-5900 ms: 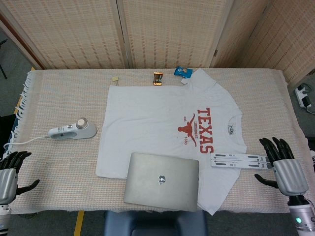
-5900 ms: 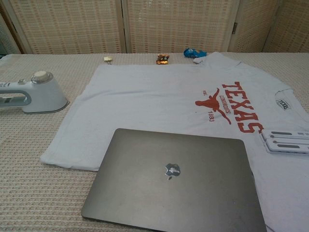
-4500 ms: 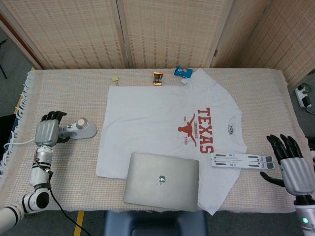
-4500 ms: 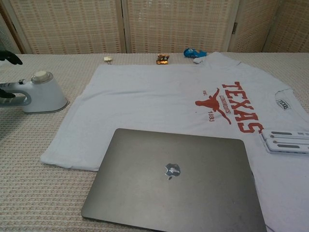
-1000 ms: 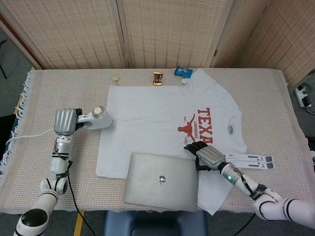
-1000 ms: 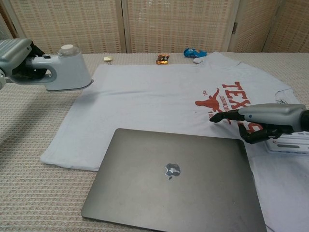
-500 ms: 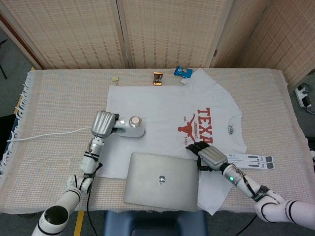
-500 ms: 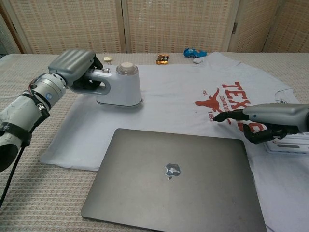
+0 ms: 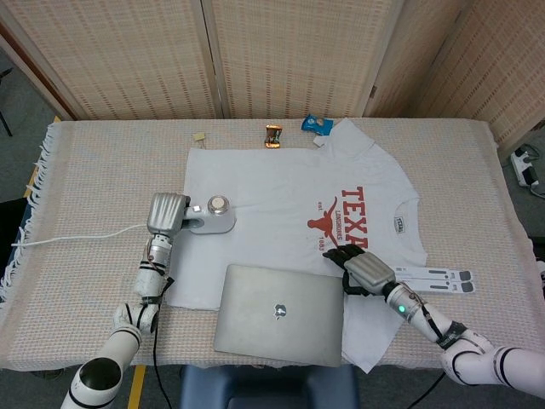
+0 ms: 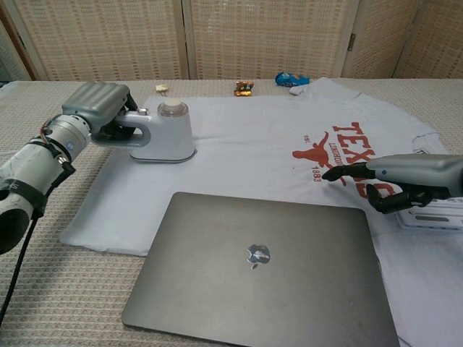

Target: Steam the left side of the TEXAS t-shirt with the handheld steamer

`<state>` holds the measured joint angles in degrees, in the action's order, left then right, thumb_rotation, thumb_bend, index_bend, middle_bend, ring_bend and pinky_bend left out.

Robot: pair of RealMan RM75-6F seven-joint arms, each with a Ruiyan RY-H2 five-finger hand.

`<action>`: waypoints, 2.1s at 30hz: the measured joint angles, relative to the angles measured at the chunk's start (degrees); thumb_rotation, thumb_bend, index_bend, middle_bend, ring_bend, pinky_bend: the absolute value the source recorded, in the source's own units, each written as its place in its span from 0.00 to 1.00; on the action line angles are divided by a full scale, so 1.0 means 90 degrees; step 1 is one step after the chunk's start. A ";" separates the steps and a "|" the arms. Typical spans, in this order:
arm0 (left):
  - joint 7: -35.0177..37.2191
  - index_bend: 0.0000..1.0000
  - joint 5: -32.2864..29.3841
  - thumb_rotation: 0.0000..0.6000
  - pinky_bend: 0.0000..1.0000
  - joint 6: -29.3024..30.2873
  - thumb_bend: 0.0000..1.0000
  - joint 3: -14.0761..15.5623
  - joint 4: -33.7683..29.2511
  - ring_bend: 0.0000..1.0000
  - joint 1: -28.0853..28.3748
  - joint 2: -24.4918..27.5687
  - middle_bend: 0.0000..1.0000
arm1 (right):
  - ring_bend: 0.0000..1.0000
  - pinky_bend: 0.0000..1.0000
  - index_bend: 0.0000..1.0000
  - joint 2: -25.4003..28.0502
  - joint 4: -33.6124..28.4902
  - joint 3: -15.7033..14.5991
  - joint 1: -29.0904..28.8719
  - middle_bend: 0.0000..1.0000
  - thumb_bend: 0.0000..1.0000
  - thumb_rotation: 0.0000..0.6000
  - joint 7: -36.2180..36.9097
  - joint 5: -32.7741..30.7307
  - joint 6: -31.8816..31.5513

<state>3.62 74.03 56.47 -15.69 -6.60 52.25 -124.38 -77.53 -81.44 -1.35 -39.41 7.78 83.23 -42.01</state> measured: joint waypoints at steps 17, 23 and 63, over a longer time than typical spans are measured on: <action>0.0882 0.78 0.0599 1.00 0.73 0.0139 0.26 0.0699 -0.0641 0.69 -0.0745 0.0734 0.83 | 0.00 0.00 0.00 0.0022 -0.0116 -0.0014 0.0012 0.05 0.95 0.43 -0.0105 -0.0003 -0.0082; 0.1318 0.90 0.1058 1.00 0.73 0.0665 0.26 0.1142 -0.1033 0.81 -0.1012 0.1053 0.97 | 0.00 0.00 0.00 0.0047 -0.0161 -0.0020 0.0039 0.05 0.95 0.44 -0.0145 -0.0020 -0.0126; 0.0795 0.93 0.0254 1.00 0.75 -0.0169 0.29 0.0229 -0.0283 0.83 -0.0027 0.0179 0.99 | 0.00 0.00 0.00 0.0063 -0.0187 0.0017 0.0089 0.05 0.95 0.44 -0.0271 -0.0180 -0.0141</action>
<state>10.77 76.31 54.95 -13.62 -9.15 52.01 -122.77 -76.97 -83.12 -1.20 -38.61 5.34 81.60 -43.27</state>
